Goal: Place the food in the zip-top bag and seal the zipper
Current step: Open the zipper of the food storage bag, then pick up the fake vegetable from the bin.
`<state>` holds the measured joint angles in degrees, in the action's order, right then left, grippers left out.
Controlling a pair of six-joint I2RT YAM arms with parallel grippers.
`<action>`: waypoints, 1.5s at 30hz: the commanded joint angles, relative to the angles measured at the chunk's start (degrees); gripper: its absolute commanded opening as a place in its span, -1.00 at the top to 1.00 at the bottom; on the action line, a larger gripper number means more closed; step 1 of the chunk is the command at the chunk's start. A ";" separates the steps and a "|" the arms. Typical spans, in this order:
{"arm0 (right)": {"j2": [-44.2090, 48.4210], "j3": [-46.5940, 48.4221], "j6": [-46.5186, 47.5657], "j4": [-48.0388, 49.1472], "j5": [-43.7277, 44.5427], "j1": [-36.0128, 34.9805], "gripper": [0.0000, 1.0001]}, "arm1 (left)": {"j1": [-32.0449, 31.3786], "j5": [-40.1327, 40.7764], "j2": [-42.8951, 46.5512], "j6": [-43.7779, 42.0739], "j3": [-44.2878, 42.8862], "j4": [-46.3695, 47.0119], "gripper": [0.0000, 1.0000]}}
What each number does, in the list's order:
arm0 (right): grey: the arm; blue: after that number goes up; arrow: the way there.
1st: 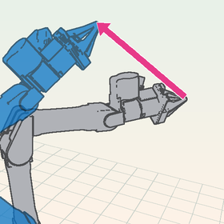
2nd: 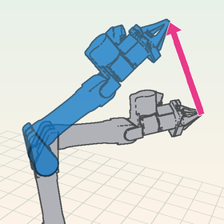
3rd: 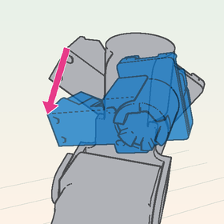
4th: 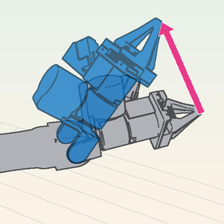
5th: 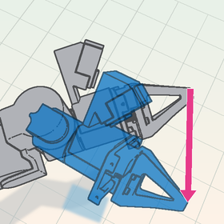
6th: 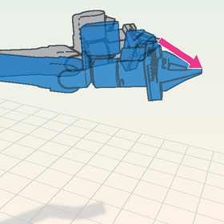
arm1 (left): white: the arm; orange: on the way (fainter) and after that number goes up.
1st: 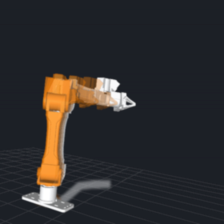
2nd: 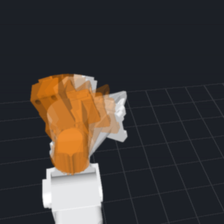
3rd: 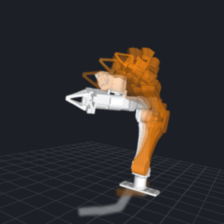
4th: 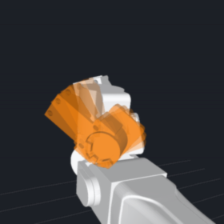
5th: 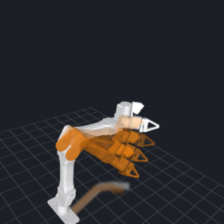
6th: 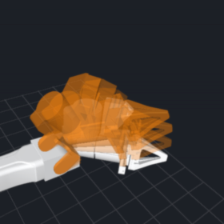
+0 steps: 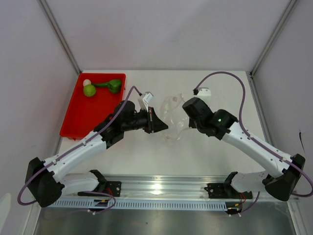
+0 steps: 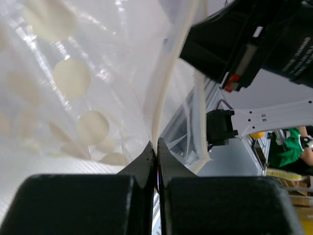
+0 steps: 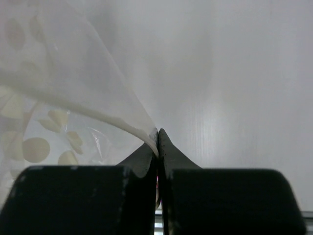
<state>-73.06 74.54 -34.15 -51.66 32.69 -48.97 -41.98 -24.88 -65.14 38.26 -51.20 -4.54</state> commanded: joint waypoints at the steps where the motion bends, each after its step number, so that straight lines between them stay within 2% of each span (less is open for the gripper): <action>1: 3.27 2.62 0.48 -4.59 5.72 2.21 1.00 | -0.12 4.93 2.04 -1.00 -0.75 -1.88 0.99; 5: 2.22 4.99 3.38 -7.04 6.68 2.48 1.00 | -0.21 4.50 -2.08 -1.08 -0.57 0.83 0.99; 8: -2.17 8.86 5.14 -10.90 8.62 2.48 1.00 | -0.12 2.74 -9.87 -1.52 -4.69 0.41 0.97; 10: -5.06 10.79 5.85 -12.67 9.76 2.48 1.00 | -0.12 1.68 -12.19 -1.52 -7.58 -0.21 0.66; 11: -5.77 12.10 6.55 -13.72 10.03 2.48 1.00 | -0.12 1.86 -12.20 -1.70 -7.77 0.14 0.41; 13: -6.83 13.08 6.90 -14.78 11.52 2.56 1.00 | -0.12 4.65 -10.89 -2.31 -7.95 -0.12 0.02; 14: -7.44 13.69 7.25 -15.22 11.87 2.56 1.00 | -0.04 5.89 -9.14 -3.88 -8.12 -1.52 -0.30; 17: -8.24 13.79 9.36 -14.00 12.05 2.91 1.00 | 0.58 10.28 -6.50 -7.23 -10.41 -6.16 -0.68; 20: -9.47 13.79 10.94 -12.16 12.05 4.23 1.00 | 2.42 15.20 -1.67 -8.64 -10.15 -8.03 -0.98; 24: -12.81 14.05 13.05 -11.10 12.14 5.64 1.00 | 6.80 18.37 3.70 -9.87 -10.06 -10.66 -0.99; 28: -16.15 15.37 14.11 -11.62 13.62 6.17 1.00 | 12.52 20.58 3.10 -8.65 -11.20 -14.80 -0.99; 34: -21.07 17.21 15.34 -10.13 14.86 6.34 1.00 | 23.68 18.21 0.20 -5.65 -11.11 -15.95 -0.99; 37: -22.13 17.22 17.44 -6.62 10.14 6.87 1.00 | 27.82 17.24 -1.65 -4.95 -12.61 -16.38 -0.99; 42: -22.57 15.98 19.03 0.58 -4.62 9.15 1.00 | 33.09 17.15 -6.39 -4.16 -16.02 -17.35 -0.98; 45: -24.58 16.51 19.21 2.61 -6.84 9.59 1.00 | 35.55 18.90 -11.48 -4.16 -21.02 -21.56 -0.97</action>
<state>-95.85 89.06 -16.25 -54.24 31.94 -39.94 -8.64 -6.70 -73.38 33.08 -66.00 -23.53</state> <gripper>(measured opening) 0.003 0.987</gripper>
